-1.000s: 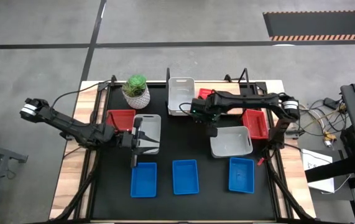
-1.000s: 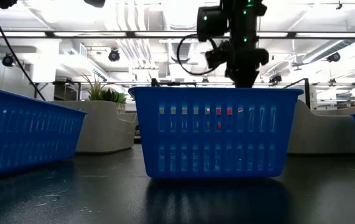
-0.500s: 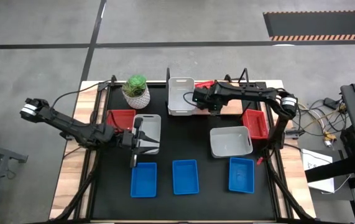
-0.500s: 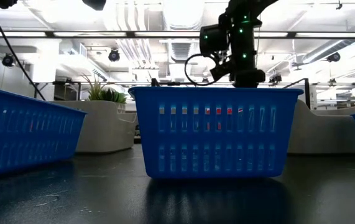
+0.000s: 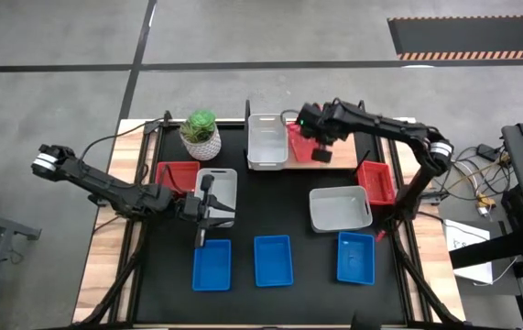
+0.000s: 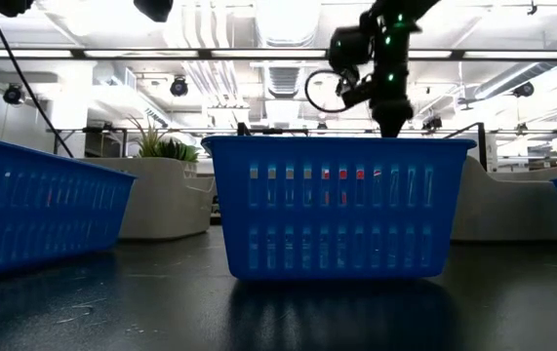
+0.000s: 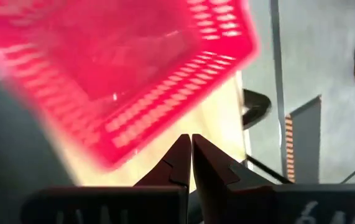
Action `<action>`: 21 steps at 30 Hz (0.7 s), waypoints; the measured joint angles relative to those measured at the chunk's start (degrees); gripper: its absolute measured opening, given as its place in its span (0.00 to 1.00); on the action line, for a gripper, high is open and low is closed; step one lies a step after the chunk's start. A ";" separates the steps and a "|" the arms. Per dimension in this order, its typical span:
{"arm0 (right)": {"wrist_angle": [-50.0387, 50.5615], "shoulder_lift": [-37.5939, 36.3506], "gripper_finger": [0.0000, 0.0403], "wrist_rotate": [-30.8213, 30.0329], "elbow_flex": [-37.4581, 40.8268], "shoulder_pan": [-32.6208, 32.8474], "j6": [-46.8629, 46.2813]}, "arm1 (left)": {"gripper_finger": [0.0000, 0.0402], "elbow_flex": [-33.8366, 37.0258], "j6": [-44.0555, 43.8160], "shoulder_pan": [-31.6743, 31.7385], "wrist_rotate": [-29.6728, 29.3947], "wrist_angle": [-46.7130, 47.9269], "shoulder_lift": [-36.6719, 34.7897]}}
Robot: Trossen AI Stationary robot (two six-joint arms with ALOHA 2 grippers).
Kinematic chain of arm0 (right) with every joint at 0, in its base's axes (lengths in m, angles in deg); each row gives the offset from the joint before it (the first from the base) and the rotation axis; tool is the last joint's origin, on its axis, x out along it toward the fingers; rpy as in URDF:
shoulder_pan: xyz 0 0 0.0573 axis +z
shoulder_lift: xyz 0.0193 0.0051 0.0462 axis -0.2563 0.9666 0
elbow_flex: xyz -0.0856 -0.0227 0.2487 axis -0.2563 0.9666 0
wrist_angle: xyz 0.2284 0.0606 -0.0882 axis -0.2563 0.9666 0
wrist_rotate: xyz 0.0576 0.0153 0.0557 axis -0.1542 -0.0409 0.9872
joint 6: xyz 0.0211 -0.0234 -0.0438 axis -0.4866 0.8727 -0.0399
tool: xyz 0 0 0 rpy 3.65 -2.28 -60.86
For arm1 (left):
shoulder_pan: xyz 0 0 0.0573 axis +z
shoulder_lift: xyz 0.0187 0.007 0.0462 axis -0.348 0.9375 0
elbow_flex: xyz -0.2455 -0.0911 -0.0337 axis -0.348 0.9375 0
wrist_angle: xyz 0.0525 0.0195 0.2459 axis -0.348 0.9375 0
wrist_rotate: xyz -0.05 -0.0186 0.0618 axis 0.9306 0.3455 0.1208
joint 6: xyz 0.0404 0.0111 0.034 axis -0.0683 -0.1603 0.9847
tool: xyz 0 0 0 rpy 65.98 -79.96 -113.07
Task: Stack baskets on shelf by color
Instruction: Put the bottom red bin on the shelf
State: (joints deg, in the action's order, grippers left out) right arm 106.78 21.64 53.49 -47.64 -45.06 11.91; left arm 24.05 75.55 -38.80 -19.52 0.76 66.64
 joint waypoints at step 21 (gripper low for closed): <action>-2.03 4.37 0.02 14.21 0.34 -6.08 -1.06 | 0.17 -0.02 0.09 0.04 0.00 -1.07 0.04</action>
State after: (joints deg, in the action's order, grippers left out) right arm 104.75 26.02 67.70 -47.30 -51.14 10.85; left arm 24.03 75.64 -38.76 -19.52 -0.31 66.69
